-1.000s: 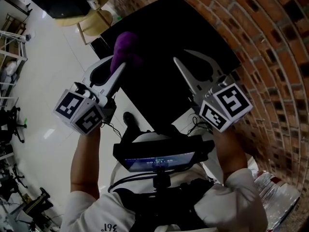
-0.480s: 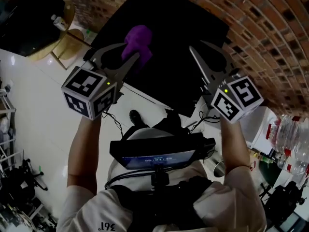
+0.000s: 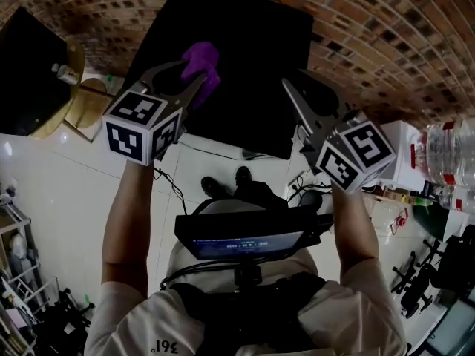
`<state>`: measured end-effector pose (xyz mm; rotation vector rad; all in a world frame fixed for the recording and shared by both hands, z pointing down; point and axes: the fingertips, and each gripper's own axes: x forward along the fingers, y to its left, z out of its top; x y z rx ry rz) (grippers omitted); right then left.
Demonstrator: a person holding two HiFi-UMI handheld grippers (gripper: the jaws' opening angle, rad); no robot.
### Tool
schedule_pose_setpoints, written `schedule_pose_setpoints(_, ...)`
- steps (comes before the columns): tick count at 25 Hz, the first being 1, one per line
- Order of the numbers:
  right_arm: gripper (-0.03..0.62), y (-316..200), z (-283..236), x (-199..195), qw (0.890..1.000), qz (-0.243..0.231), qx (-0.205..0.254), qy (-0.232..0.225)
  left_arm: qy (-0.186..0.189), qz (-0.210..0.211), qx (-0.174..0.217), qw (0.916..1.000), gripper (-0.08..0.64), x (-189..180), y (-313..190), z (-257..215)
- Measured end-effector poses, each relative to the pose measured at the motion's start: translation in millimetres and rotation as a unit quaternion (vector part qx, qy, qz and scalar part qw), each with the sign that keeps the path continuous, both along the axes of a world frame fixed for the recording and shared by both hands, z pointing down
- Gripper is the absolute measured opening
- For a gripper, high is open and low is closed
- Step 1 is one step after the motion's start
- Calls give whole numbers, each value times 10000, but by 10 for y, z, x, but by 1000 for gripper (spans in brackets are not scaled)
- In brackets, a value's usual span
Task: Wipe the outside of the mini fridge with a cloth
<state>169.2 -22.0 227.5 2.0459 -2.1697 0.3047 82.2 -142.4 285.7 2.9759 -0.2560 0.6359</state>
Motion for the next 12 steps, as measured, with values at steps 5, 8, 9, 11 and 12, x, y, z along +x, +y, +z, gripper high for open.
schedule_pose_setpoints(5, 77, 99, 21, 156, 10000, -28, 15, 2, 12, -79, -11, 10000, 147, 112, 26, 0)
schedule_pose_setpoints(8, 85, 97, 52, 244, 9999, -105, 45, -116, 121, -212, -115, 9996, 155, 125, 41, -13)
schedule_pose_setpoints(9, 87, 87, 60, 259, 9997, -152, 57, -164, 182, -272, -158, 9993, 160, 115, 38, -26)
schedule_pose_setpoints(11, 114, 56, 50, 282, 9994, -247, 105, -217, 311, -402, -195, 9985, 166, 92, 11, -78)
schedule_pose_setpoints(12, 120, 39, 39, 295, 9993, -279, 132, -221, 362, -464, -191, 9981, 167, 84, -10, -105)
